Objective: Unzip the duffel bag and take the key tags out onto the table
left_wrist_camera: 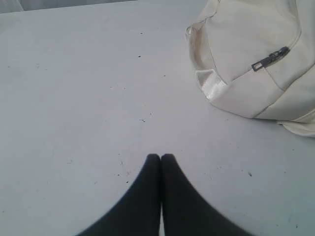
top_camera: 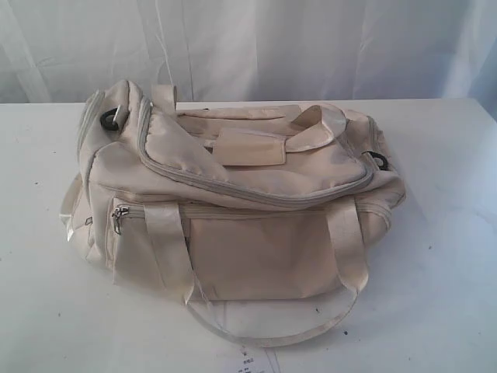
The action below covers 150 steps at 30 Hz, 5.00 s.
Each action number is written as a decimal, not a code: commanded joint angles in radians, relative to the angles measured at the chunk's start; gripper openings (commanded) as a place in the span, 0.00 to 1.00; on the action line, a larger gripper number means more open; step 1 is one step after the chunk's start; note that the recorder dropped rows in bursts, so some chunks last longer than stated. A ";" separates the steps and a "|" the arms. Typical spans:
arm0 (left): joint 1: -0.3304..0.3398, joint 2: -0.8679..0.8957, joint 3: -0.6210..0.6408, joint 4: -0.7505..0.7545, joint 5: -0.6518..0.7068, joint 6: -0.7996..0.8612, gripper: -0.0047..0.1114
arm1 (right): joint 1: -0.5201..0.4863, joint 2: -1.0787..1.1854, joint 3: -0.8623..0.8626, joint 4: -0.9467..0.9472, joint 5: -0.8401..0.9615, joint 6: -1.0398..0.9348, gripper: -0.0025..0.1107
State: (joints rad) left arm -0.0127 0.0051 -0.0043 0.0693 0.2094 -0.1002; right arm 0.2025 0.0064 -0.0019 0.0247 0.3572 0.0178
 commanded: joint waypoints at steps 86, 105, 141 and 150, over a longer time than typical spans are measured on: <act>-0.118 1.259 -0.963 -0.963 0.473 0.905 0.04 | 0.107 1.650 -1.266 0.654 0.176 -0.590 0.59; -0.118 1.259 -0.963 -1.059 0.547 0.912 0.04 | 0.128 1.908 -1.539 0.659 0.376 -0.488 0.02; -0.122 1.264 -0.963 -1.334 0.656 1.241 0.05 | 0.128 1.688 -1.522 0.676 0.614 -0.496 0.47; -0.340 1.427 -0.999 -1.640 0.515 1.461 0.52 | 0.079 1.564 -1.523 0.459 0.581 -0.468 0.61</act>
State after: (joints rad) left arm -0.2905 1.3896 -0.9679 -1.4777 0.7787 1.3354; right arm 0.3103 1.6121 -1.5229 0.6042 0.9586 -0.4803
